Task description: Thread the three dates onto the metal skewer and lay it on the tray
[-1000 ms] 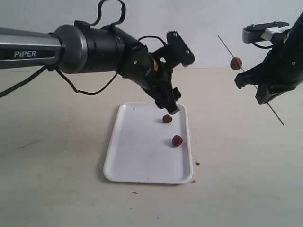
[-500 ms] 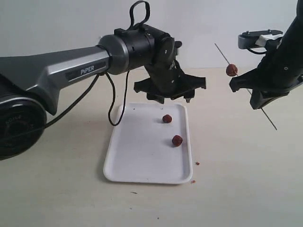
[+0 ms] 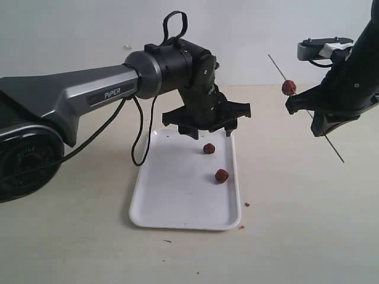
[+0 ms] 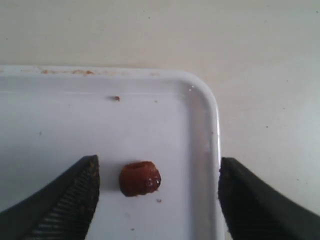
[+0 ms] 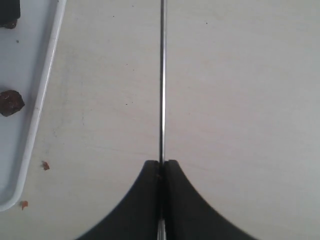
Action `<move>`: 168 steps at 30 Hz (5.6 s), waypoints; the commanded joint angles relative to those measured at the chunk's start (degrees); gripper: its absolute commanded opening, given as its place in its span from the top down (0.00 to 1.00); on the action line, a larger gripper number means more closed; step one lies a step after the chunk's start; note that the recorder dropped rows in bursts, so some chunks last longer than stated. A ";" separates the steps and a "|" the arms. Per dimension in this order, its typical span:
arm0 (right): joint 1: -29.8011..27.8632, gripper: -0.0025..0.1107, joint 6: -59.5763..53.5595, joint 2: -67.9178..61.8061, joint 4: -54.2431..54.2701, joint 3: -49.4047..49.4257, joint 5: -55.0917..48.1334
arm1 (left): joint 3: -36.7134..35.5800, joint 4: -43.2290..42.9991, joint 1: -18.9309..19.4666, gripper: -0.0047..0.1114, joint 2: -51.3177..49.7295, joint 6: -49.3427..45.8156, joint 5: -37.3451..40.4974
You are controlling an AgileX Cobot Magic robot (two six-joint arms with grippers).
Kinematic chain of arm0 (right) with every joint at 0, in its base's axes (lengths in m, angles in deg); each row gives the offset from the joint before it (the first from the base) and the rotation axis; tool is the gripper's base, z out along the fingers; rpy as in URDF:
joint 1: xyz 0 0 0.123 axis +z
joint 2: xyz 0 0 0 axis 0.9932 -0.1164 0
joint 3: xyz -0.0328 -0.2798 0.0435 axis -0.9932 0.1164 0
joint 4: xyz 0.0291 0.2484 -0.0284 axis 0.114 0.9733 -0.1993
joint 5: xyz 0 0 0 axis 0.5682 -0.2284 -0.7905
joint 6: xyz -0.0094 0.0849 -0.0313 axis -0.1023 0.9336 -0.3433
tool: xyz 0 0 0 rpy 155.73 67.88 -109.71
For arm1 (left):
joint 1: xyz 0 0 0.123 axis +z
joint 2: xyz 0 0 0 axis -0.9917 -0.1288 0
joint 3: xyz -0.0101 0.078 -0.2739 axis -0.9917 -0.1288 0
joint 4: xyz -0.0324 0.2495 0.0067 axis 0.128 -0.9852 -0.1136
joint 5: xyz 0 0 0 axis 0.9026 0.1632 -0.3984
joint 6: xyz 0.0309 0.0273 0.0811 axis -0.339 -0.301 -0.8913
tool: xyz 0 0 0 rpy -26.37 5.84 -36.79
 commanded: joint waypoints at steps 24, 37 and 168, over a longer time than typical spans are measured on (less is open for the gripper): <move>-0.23 0.98 -0.97 0.06 0.51 -0.49 1.31 | 0.28 -3.10 -0.04 0.44 -3.30 0.70 -0.04; -0.23 0.98 -0.97 0.06 0.51 -0.49 1.44 | 0.28 -6.43 -1.68 0.45 -3.35 1.06 0.41; -0.26 0.98 -22.78 -0.16 24.50 9.27 -11.91 | 0.28 -3.64 1.86 0.72 3.45 13.56 -7.62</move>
